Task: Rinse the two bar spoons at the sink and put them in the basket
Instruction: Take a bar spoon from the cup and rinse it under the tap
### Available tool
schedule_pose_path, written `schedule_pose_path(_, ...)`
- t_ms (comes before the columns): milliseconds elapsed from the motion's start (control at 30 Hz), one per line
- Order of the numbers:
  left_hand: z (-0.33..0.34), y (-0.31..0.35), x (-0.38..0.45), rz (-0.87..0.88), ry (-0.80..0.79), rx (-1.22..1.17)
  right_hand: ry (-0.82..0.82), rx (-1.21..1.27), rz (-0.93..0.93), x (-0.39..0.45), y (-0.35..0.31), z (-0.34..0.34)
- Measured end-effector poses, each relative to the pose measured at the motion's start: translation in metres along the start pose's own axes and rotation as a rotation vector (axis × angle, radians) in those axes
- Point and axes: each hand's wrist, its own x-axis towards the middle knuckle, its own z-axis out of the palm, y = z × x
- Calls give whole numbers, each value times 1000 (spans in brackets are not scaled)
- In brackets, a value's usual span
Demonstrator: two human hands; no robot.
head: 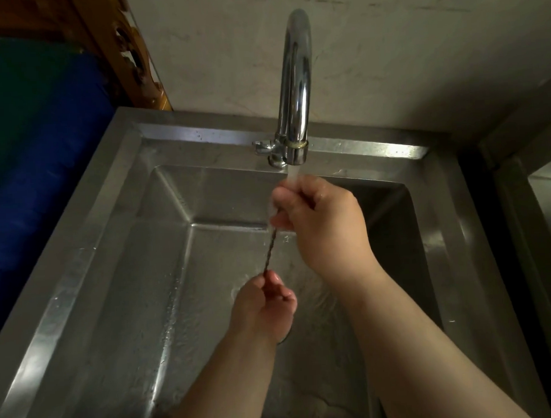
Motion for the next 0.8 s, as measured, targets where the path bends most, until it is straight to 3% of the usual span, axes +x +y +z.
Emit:
schedule_pose_path(133,-7,14,9,119,81,66,-46,-335,-44,-8,20,-25)
schedule_pose_path(300,-16,32,18,400,132,326,-294,-677,120,-41,70,-41)
schedule_pose_path(500,-7,29,19,680,-36,779,-409,-475,218,-91,132,-3)
schedule_pose_path(600,-8,27,23,757,-77,1004,-344,-346,268,-104,160,13)
schedule_pose_path(667,-11,31,29,859,-25,1263,-277,-262,406,-110,180,20)
schedule_pose_path(800,-22,41,35,1109,-20,1644,-157,-375,605,-112,228,23)
